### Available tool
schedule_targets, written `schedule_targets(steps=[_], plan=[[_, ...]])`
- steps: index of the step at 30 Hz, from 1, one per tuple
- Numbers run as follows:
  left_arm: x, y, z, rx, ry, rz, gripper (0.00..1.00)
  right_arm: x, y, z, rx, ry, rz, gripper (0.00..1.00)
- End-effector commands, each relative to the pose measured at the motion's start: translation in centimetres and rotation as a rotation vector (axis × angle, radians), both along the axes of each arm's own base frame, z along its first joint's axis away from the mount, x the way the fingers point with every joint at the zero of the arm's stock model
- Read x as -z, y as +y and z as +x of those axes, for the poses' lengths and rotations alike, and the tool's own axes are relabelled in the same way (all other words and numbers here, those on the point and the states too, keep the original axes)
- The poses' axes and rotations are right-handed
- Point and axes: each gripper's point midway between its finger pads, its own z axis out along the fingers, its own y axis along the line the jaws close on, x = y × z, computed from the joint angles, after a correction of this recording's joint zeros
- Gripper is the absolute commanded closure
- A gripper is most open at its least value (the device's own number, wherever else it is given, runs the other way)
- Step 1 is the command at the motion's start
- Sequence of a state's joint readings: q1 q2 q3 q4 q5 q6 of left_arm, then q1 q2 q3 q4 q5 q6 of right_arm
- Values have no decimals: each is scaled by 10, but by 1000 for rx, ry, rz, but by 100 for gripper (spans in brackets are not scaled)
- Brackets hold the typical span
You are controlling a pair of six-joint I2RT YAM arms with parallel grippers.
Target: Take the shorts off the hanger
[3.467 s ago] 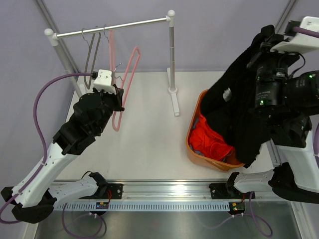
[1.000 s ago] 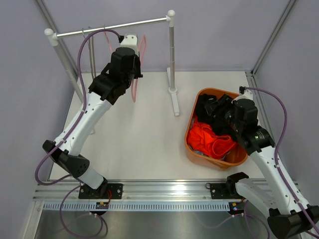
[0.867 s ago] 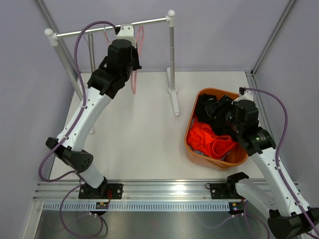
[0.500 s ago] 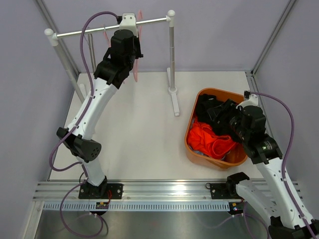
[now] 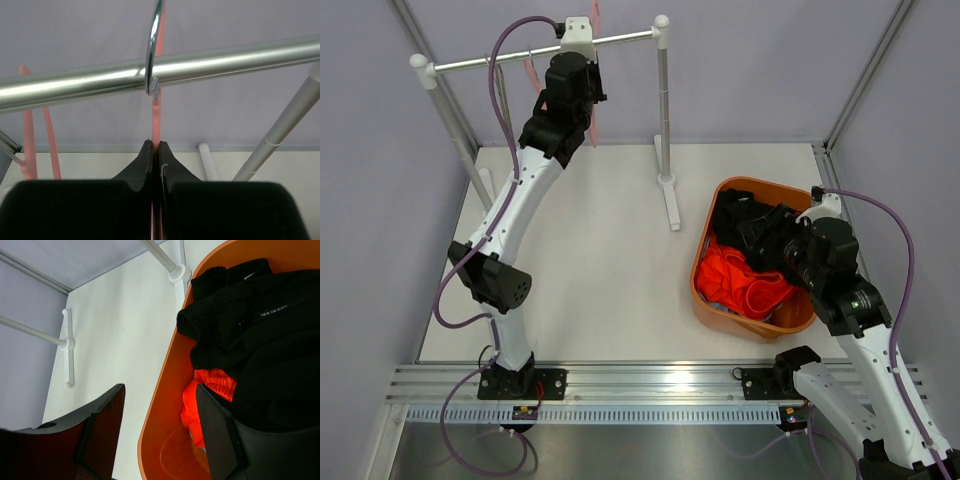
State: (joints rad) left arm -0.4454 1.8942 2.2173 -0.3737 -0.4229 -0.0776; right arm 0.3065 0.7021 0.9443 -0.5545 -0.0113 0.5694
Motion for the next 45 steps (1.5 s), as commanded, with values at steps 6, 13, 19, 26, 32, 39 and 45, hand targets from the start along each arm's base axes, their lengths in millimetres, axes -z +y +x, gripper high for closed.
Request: schedule_targets(steps=[6,13,19,26,32,39,45], plan=[[-40,11,22,-20,-164,-49,100,3,3,3,-24,0,-26,33],[-11,13,36,-26,-102,-43,95,8,7,3,-34,14,-12,33],[2,11,34,-15,-70,-52,87,8,6,1,-30,14,-8,33],[1,12,24,0,-72,-67,75,11,6,0,-32,24,-4,33],[-4,15,18,3,-77,-70,71,11,7,-1,-33,23,5,34],[-17,17,-1,24,-106,-77,63,14,6,-4,-32,27,5,34],[-41,11,-30,65,-139,-74,55,8,4,-5,-25,8,3,33]])
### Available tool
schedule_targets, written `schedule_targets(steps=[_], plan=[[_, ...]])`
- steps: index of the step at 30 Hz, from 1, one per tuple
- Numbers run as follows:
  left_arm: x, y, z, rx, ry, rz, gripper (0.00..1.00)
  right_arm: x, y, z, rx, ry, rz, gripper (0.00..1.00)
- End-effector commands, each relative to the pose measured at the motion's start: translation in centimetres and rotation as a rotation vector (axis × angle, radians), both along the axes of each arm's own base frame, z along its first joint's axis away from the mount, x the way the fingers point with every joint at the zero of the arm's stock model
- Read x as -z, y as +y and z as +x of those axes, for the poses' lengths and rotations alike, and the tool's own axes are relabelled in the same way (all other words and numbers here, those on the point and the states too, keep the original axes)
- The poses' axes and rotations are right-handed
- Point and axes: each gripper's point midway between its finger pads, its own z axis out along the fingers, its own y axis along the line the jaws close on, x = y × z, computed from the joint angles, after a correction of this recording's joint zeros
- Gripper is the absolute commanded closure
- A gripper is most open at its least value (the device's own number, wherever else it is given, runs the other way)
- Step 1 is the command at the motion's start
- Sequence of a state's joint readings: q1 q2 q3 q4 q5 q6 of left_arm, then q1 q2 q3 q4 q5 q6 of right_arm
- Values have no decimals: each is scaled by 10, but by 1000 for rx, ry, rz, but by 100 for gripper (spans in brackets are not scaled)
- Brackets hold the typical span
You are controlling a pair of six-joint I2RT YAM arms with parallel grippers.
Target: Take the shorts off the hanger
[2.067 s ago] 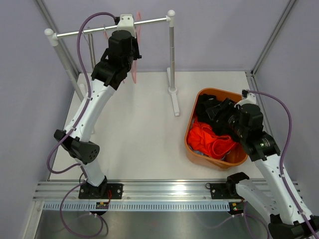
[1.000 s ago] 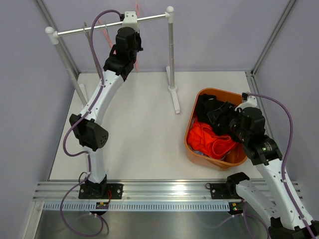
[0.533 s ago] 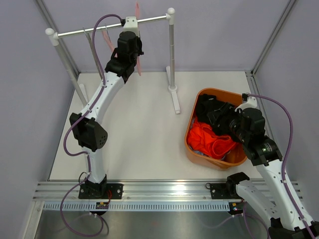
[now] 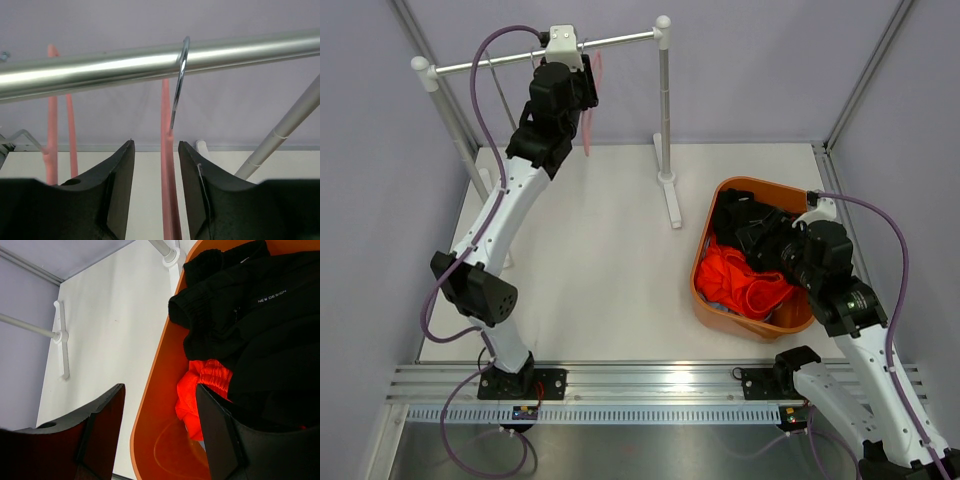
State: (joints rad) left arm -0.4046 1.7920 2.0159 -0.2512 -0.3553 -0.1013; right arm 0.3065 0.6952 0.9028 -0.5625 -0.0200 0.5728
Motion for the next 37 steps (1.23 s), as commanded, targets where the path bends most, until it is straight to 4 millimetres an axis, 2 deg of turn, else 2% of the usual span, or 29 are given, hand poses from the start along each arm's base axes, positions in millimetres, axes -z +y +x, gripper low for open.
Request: schedule_targets(steps=[1,2,7,8,10,11,12,14,16,17,18,19,20,24,25,27,28,30,32,37], plan=[[-51,-2,-28,36,-122,-37,55,-12,2,-2,-17,-35,8,32],[-58,-4,-37,43,-132,-30,54,-13,2,-2,-17,-41,1,29],[-67,-6,-65,36,-134,-7,48,-29,-1,-2,-24,-78,-31,23],[-72,-9,-79,47,-143,-9,47,-36,-1,-2,-22,-89,-33,21],[-80,-7,-95,39,-155,-12,46,-40,-3,-1,-26,-101,-51,12],[-79,-14,-104,62,-152,-10,45,-44,-3,0,-22,-109,-53,5],[-90,-10,-120,70,-170,-22,44,-47,-4,1,-20,-116,-55,0],[-93,-17,-139,101,-166,-34,40,-53,-4,2,-21,-133,-57,1],[-88,-16,-158,135,-124,-60,39,-58,-3,4,-21,-148,-53,1],[-83,-22,-167,163,-107,-62,37,-60,-2,6,-23,-150,-51,1],[-63,-24,-172,173,-55,-43,36,-61,-1,7,-28,-155,-50,1],[-63,-19,-186,185,-55,-59,35,-63,1,8,-33,-162,-50,1],[-56,-23,-194,208,-35,-78,33,-64,2,10,-39,-158,-48,1],[-2,-23,-225,265,80,-67,25,-65,9,17,-61,-165,-40,1],[21,-25,-229,274,128,-60,24,-67,9,18,-62,-172,-36,1],[33,-23,-246,312,154,-50,20,-65,13,21,-77,-169,-34,0],[39,-20,-251,310,165,-43,11,-65,14,23,-77,-171,-35,1],[52,-11,-263,315,176,-38,2,-63,14,26,-80,-168,-44,1],[61,-1,-273,310,179,-40,1,-60,11,28,-62,-171,-53,1],[77,10,-284,315,189,-19,1,-64,6,34,-20,-207,-44,1]])
